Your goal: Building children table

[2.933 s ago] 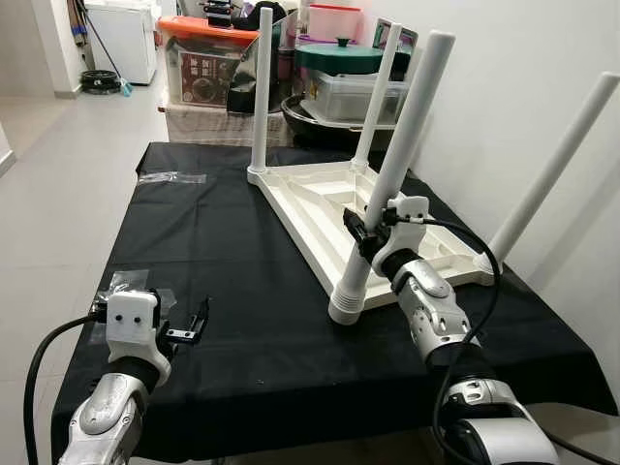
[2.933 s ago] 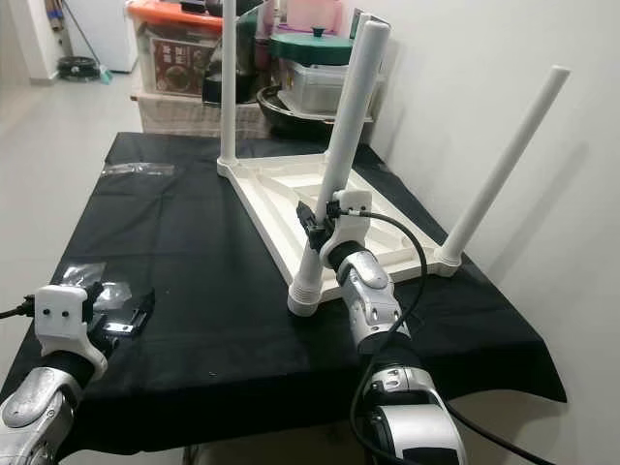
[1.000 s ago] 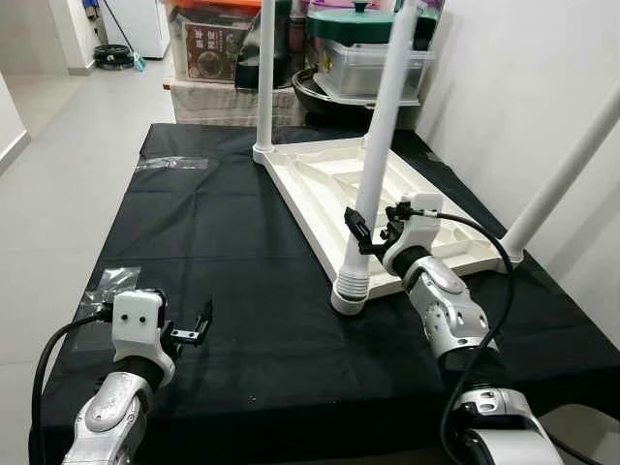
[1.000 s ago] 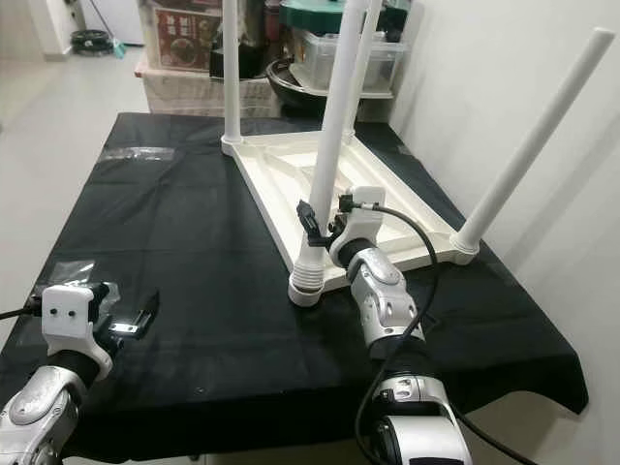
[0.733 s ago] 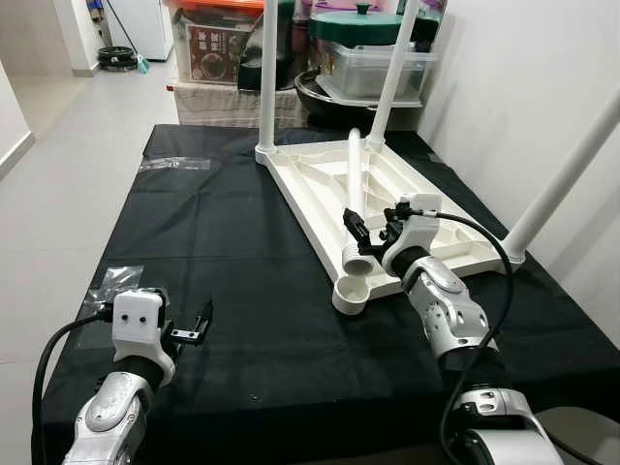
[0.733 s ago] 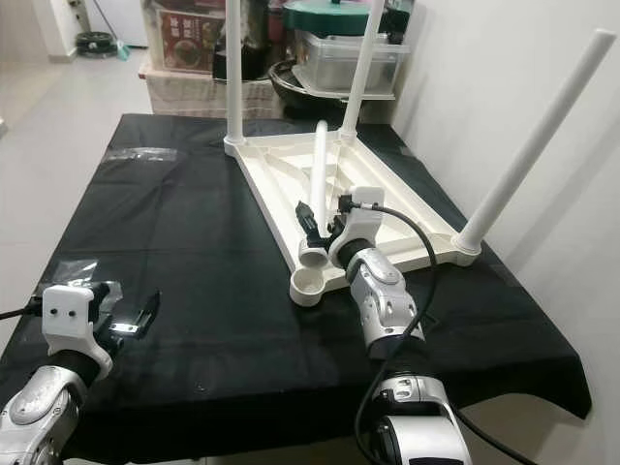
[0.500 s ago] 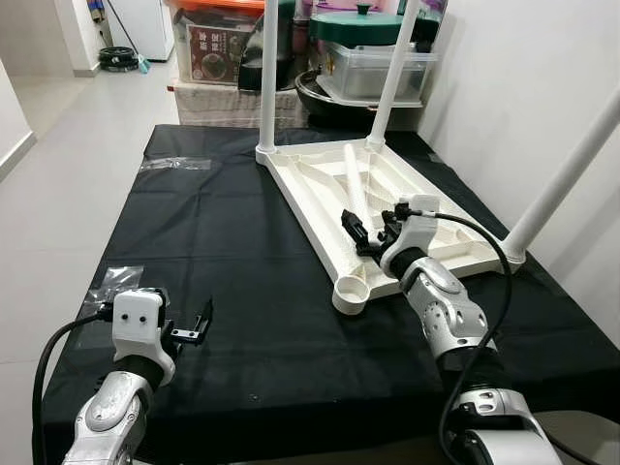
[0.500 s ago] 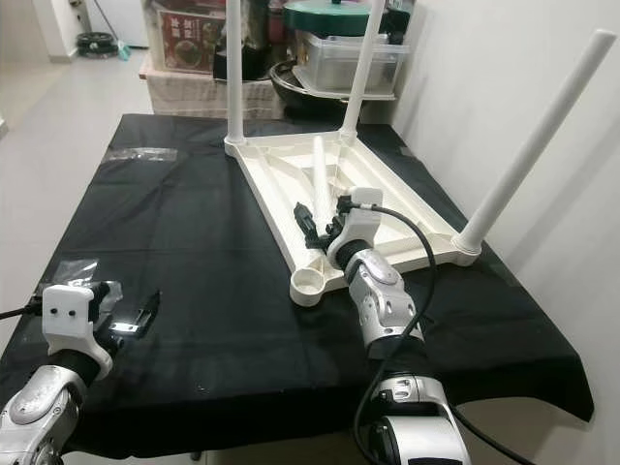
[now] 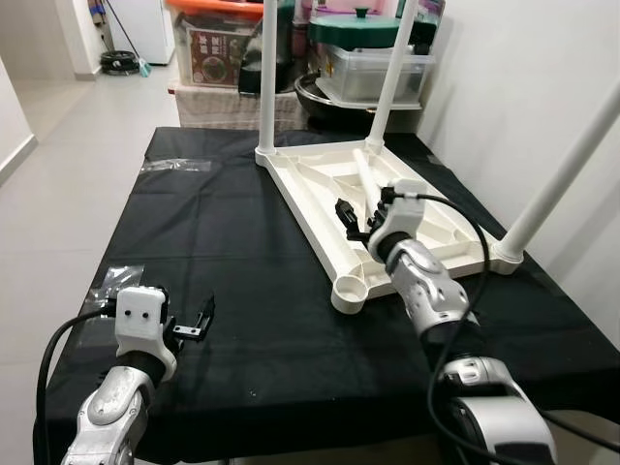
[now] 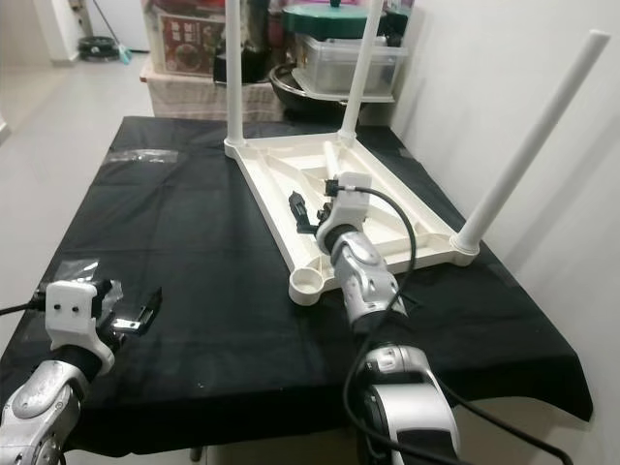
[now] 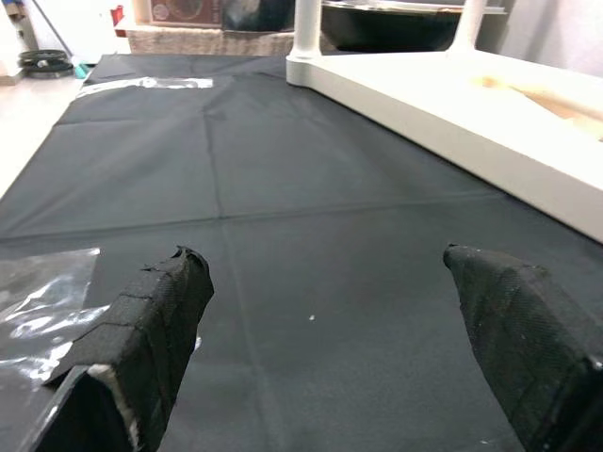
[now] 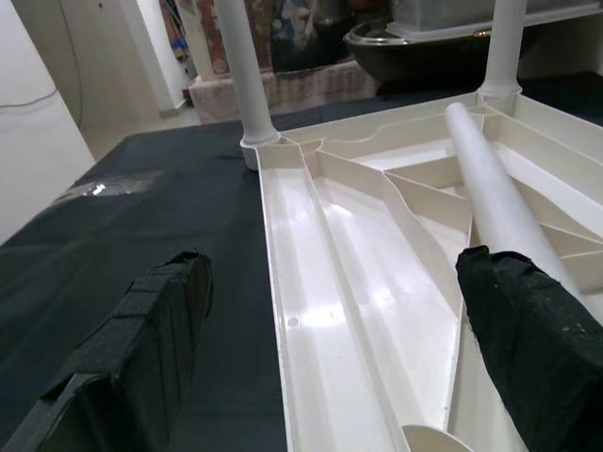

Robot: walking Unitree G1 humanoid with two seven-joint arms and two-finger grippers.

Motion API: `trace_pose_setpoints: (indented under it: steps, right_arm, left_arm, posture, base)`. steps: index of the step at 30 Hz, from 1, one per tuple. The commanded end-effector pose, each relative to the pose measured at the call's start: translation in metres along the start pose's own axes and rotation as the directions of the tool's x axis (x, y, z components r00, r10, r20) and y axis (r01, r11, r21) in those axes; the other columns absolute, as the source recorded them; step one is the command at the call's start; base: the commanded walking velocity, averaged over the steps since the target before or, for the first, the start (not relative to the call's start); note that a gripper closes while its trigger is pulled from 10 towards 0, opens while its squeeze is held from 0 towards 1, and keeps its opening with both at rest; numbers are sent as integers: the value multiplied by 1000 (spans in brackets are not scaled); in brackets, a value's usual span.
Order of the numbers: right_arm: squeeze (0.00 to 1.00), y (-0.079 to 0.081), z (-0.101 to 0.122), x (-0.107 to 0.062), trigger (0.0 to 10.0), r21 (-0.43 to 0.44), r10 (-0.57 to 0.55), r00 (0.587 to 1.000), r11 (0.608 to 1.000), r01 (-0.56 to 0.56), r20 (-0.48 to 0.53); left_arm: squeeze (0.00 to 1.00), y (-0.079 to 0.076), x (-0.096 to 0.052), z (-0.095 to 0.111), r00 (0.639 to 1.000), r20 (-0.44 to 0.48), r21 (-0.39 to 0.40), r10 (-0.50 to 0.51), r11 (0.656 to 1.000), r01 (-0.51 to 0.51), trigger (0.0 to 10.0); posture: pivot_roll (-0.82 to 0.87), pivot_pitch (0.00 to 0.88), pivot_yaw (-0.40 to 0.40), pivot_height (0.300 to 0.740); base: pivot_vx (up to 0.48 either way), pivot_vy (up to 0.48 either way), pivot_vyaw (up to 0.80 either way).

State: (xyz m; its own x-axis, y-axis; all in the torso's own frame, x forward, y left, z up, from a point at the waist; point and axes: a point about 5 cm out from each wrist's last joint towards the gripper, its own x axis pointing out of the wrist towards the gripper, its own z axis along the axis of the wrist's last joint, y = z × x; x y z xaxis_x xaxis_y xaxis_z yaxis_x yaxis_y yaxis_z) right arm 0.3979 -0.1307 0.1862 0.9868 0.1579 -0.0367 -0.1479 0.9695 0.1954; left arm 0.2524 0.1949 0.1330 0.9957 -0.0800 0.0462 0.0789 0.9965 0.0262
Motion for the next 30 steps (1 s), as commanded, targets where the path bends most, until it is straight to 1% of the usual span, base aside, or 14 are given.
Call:
trace_pose_setpoints:
  steps: [1,2,3,4,5,6,8,10,14,18,22,24,27,30]
  right_arm:
    - [0,-17,-1,3,10000,-52,-121,993,991,120,-14]
    - [0,-21,-1,4,10000,-66,-155,988,986,154,-25]
    - [0,-21,-1,4,10000,-66,-155,988,986,154,-25]
    - [0,-30,-1,3,10000,-85,-205,978,976,202,-34]
    - [0,-30,-1,3,10000,-85,-205,978,976,202,-34]
    - [0,-41,-2,2,10000,-82,-265,963,962,261,-46]
    - [0,-56,-5,-2,10000,-82,-347,936,936,342,-65]
    - [0,-67,-10,-6,10000,-82,-397,914,917,390,-82]
    - [0,-68,-16,-7,10000,-50,-393,913,919,390,-112]
    - [0,-55,-27,-5,10000,-33,-342,929,940,341,-140]
    - [0,-51,-25,-2,10000,11,-336,933,940,340,-128]
    - [0,-51,-25,-2,10000,11,-337,933,940,342,-128]
    - [0,-45,-23,0,10000,13,-319,940,946,323,-123]
    - [0,-45,-23,0,10000,10,-320,939,946,323,-123]
  left_arm:
    - [0,-1,0,-1,1000,-1,12,-5,1000,5,10000]
    - [0,0,0,-1,1000,-1,13,-5,1000,5,10000]
    - [0,0,0,-1,1000,-1,13,-5,1000,5,10000]
    - [0,0,-1,-1,1000,-1,15,-2,1000,2,10000]
    - [0,0,-1,-1,1000,-1,15,-2,1000,2,10000]
    - [0,1,-1,-1,1000,-1,17,2,1000,-2,10000]
    - [0,2,-2,-1,1000,-1,17,9,1000,-9,10000]
    - [0,2,-3,-2,1000,-1,17,12,1000,-12,10000]
    - [0,1,-4,-2,1000,-1,16,13,1000,-13,10000]
    - [0,1,-4,-2,1000,-3,17,11,1000,-11,10000]
    - [0,2,-3,0,1000,0,17,13,1000,-13,10000]
    - [0,2,-3,0,1000,0,17,13,1000,-13,10000]
    - [0,1,-3,0,1000,0,17,12,1000,-12,10000]
    - [0,1,-3,0,1000,-1,16,12,1000,-12,10000]
  posture:
    - [69,0,-116,740]
    - [69,0,-116,740]
    - [69,0,-116,740]
    - [69,0,-116,740]
    - [69,0,-116,740]
    - [85,0,-130,740]
    - [85,0,-130,740]
    - [85,0,-130,740]
    - [94,0,-136,740]
    - [93,0,-133,740]
    - [96,0,-132,740]
    - [96,0,-132,740]
    - [99,0,-132,740]
    - [102,0,-134,740]
  base:
    - [0,0,0]
    - [0,0,0]
    - [0,0,0]
    - [0,0,0]
    - [0,0,0]
    - [0,0,0]
    - [0,0,0]
    - [0,0,0]
    - [0,0,0]
    - [0,0,0]
    - [0,0,0]
    - [0,0,0]
    - [0,0,0]
    - [0,0,0]
